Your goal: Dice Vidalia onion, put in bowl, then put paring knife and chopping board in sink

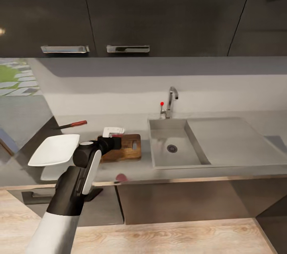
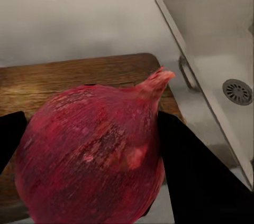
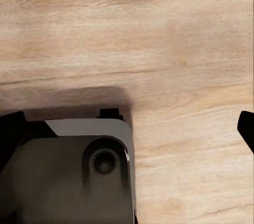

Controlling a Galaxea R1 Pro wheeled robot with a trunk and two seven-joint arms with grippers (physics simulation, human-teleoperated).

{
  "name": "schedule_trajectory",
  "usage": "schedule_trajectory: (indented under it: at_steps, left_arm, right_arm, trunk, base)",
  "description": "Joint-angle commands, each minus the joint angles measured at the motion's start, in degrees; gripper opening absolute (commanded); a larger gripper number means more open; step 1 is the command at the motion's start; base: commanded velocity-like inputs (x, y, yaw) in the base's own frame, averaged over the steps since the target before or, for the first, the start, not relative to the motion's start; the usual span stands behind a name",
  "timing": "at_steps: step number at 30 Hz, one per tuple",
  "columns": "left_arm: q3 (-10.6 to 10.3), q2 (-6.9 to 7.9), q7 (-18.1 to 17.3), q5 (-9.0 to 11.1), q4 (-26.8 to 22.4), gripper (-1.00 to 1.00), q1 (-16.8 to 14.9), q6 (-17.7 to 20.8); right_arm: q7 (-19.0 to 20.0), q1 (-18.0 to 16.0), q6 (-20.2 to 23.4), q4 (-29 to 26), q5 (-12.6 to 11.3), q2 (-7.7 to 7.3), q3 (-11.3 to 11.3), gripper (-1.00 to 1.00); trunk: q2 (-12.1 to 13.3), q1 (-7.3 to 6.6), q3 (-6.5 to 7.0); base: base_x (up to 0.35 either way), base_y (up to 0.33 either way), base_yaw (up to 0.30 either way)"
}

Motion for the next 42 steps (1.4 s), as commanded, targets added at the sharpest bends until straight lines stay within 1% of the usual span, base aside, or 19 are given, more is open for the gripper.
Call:
schedule_trajectory:
  at_steps: [1,6,8,18,23,28,42]
  left_arm:
    - [0.0,0.01,0.0,0.3,0.0,-1.00,-0.1,0.2]
    - [0.0,0.02,0.0,0.3,0.0,-1.00,0.0,0.2]
    - [0.0,0.03,0.0,0.3,0.1,-1.00,0.0,0.2]
    - [-0.7,0.03,0.0,0.3,0.2,-1.00,0.1,0.2]
    - [-1.3,0.03,0.0,0.3,0.2,-1.00,0.1,0.2]
    - [-1.4,0.03,0.0,0.3,0.2,-1.00,0.1,0.2]
    - [-1.5,0.03,0.0,0.3,2.5,-1.00,0.1,0.1]
  right_arm:
    - [-0.1,0.0,-0.2,0.0,-0.6,0.01,0.5,1.00]
    - [-0.1,0.0,-0.2,0.0,-0.6,0.00,0.5,1.00]
    - [-0.1,0.0,-0.2,0.0,-0.6,-0.06,0.5,1.00]
    - [-0.1,0.0,-0.2,0.0,-0.6,-0.06,0.5,1.00]
    - [0.0,0.0,-0.2,0.0,-0.6,-0.05,0.5,1.00]
    - [0.0,0.0,-0.2,0.0,-0.6,0.01,0.5,1.00]
    - [0.0,0.0,-0.2,0.0,-0.6,-0.06,0.5,1.00]
  trunk:
    - [-0.1,0.04,-0.11]
    - [-0.1,0.04,-0.11]
    - [-0.1,0.04,-0.11]
    - [-0.1,0.04,-0.11]
    - [-0.1,0.04,-0.11]
    - [-0.1,0.04,-0.13]
    - [-0.1,0.04,-1.28]
  base:
    - [0.117,0.318,0.000]
    - [0.191,0.297,0.000]
    - [0.074,0.077,0.000]
    - [0.077,-0.024,0.000]
    - [0.016,-0.008,0.000]
    - [0.001,-0.001,0.000]
    - [0.012,0.000,0.000]
